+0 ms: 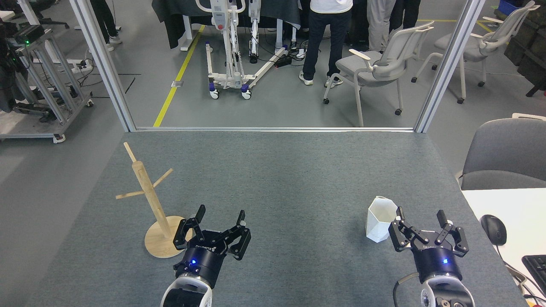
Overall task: Hang cup on storage rack
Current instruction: 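Move the right gripper toward the white hexagonal cup, then close the right gripper on the white cup's rim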
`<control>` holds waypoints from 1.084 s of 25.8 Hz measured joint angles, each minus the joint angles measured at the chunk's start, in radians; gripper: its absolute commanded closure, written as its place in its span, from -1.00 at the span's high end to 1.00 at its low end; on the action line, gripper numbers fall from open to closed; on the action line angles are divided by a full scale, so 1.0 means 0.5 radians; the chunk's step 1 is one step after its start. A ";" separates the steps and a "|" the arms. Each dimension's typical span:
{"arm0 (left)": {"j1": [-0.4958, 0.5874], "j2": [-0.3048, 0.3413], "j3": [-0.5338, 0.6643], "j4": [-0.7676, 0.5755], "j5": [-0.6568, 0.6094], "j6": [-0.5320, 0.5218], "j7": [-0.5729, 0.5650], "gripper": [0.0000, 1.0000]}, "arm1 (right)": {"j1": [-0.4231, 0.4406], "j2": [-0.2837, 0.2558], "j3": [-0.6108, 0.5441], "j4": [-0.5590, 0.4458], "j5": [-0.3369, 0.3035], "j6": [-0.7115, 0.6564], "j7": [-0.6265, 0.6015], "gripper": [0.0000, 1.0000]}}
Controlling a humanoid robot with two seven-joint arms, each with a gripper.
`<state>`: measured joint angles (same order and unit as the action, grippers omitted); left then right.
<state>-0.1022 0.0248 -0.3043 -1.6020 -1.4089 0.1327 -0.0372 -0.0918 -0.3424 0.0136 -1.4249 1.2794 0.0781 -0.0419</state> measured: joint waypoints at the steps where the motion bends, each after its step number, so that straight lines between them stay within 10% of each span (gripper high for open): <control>1: 0.000 0.000 0.000 0.000 0.000 0.000 0.000 1.00 | 0.001 0.000 0.000 0.002 0.000 0.000 -0.003 0.99; 28: -0.017 0.004 -0.001 -0.017 0.001 -0.015 0.005 1.00 | -0.308 0.130 0.233 0.905 -0.031 -0.058 -0.281 0.99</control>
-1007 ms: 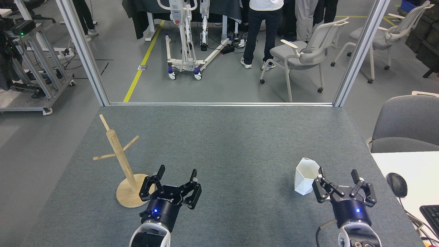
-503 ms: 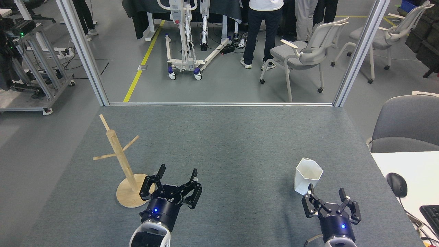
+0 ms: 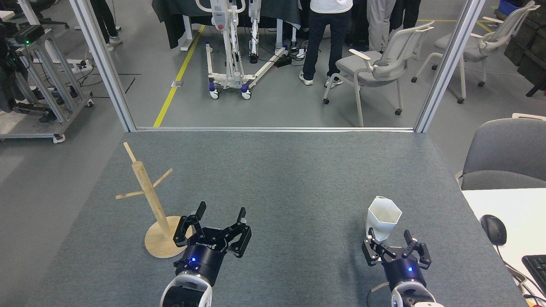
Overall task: Hang cup on storage rack
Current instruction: 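Close the right gripper on the white cup's rim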
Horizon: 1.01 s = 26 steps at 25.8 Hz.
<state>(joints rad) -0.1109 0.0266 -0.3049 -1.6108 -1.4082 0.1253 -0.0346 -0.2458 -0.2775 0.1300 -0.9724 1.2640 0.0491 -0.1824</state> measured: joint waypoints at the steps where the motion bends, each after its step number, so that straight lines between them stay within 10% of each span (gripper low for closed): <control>1: -0.002 0.001 0.000 0.000 0.000 0.000 0.002 1.00 | -0.025 -0.001 0.010 0.027 0.000 0.001 0.002 0.99; 26: 0.018 -0.002 -0.010 -0.044 0.000 -0.002 0.006 1.00 | -0.401 0.002 0.080 0.434 -0.002 -0.013 0.006 0.99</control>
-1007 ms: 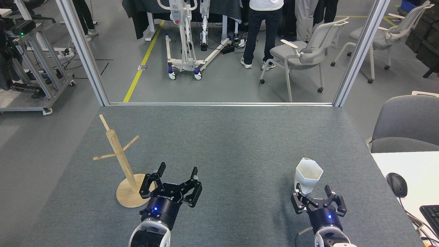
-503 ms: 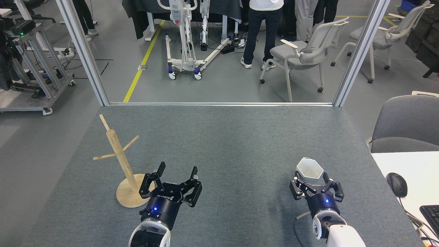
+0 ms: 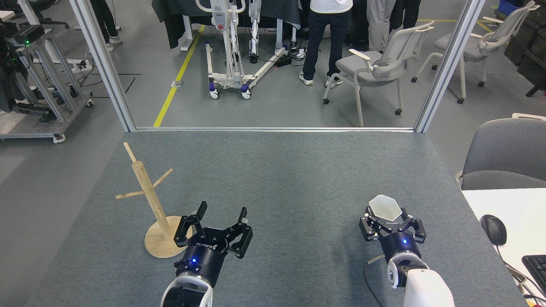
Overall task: Hang cup on storage rack
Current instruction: 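Close the right gripper on the white cup's rim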
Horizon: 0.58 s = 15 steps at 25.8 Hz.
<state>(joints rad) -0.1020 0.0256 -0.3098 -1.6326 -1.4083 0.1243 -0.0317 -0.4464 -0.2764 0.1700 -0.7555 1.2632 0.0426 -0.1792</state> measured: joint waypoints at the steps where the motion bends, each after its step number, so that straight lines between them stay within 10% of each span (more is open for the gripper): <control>1: -0.001 0.000 0.000 -0.002 0.000 0.000 0.000 1.00 | 0.000 0.000 0.004 0.004 0.000 0.000 0.000 0.99; 9: -0.006 -0.016 0.002 -0.016 -0.003 0.007 0.008 1.00 | -0.017 -0.002 0.013 0.011 -0.001 0.011 -0.001 0.82; 15: -0.006 -0.013 0.000 -0.008 -0.003 0.007 0.094 1.00 | -0.041 -0.005 0.013 0.016 0.000 0.015 -0.001 0.03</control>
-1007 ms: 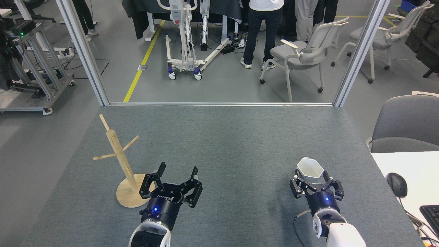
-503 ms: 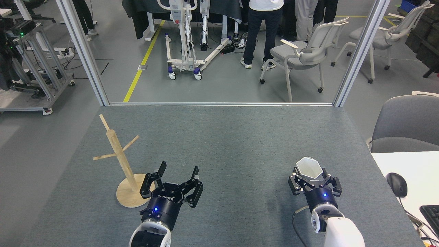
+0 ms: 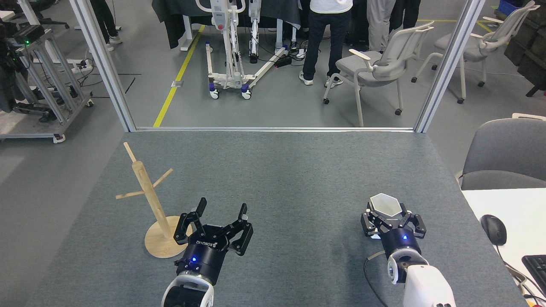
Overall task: Hang cup on storage rack
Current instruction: 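Close the right gripper on the white cup's rim, then lift the cup and carry it toward the left gripper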
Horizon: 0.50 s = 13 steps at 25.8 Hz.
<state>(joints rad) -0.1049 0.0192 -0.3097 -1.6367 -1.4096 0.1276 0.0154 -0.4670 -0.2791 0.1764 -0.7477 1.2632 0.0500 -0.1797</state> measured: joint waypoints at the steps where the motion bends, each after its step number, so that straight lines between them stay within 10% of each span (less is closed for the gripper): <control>1: 0.000 0.001 0.000 0.001 0.000 0.000 0.005 1.00 | 0.002 0.000 0.001 0.000 0.000 -0.006 -0.001 -0.08; 13: 0.005 0.001 -0.002 0.012 0.003 -0.007 0.018 1.00 | 0.018 -0.147 0.010 -0.220 -0.051 -0.339 0.068 -0.65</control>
<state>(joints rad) -0.1022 0.0199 -0.3108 -1.6309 -1.4082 0.1243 0.0246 -0.4580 -0.3525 0.1815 -0.8576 1.2377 -0.1197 -0.1455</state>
